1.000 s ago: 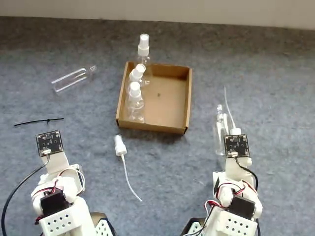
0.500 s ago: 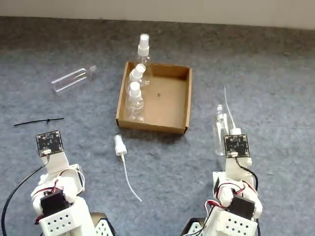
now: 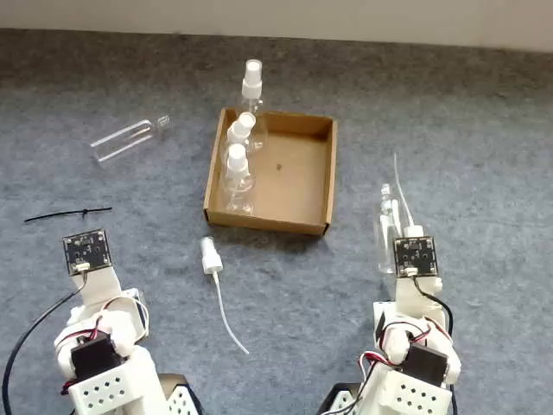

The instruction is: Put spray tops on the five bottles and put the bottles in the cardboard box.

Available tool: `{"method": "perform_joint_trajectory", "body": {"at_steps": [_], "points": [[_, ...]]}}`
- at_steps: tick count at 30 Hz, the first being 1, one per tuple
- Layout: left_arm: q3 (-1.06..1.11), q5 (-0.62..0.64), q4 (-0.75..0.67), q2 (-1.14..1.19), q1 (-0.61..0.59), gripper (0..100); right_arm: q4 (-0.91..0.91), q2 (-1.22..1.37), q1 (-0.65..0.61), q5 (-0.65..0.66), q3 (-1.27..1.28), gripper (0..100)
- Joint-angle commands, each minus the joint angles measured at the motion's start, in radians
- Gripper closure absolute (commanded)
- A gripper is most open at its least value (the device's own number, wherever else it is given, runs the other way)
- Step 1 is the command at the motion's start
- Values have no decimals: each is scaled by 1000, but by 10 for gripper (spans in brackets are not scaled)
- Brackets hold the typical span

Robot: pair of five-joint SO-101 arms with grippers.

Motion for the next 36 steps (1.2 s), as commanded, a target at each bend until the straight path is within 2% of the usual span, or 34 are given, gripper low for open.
{"method": "perform_joint_trajectory", "body": {"at_steps": [1, 33, 36], "points": [[21, 5, 3, -10, 18, 857, 4, -10, 8, 5, 134, 842], [21, 5, 3, -10, 18, 857, 10, -10, 4, 3, 133, 842], [21, 5, 3, -10, 18, 857, 1, -12, -30, 8, 131, 842]]}}
